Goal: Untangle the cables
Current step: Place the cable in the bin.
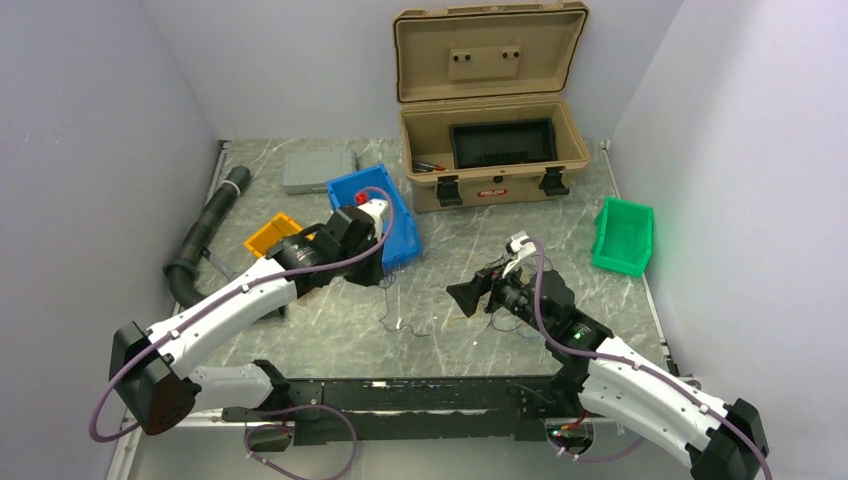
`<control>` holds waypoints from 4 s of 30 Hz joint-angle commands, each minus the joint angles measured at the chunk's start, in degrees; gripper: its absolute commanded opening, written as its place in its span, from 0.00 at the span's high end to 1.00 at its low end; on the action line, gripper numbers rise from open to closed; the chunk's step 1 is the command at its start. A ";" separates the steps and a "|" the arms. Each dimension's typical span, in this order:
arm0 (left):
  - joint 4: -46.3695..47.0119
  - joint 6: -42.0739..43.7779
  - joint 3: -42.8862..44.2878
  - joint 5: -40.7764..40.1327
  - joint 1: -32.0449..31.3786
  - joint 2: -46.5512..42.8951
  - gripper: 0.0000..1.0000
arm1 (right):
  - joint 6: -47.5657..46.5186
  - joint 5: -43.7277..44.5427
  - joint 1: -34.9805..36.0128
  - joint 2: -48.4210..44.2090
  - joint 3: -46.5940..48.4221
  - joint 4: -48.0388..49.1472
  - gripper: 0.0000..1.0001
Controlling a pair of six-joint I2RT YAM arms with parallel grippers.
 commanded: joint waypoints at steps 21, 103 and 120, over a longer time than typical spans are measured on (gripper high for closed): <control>-6.58 8.93 21.13 12.92 -0.23 0.48 1.00 | -2.67 -23.68 0.27 14.05 7.49 4.99 0.18; 2.02 6.40 29.62 19.83 5.43 5.70 0.82 | 0.27 -10.95 5.16 25.15 18.43 14.90 1.00; 14.18 1.06 6.75 20.38 2.23 5.99 1.00 | 16.43 -13.75 -0.45 16.96 7.65 16.70 1.00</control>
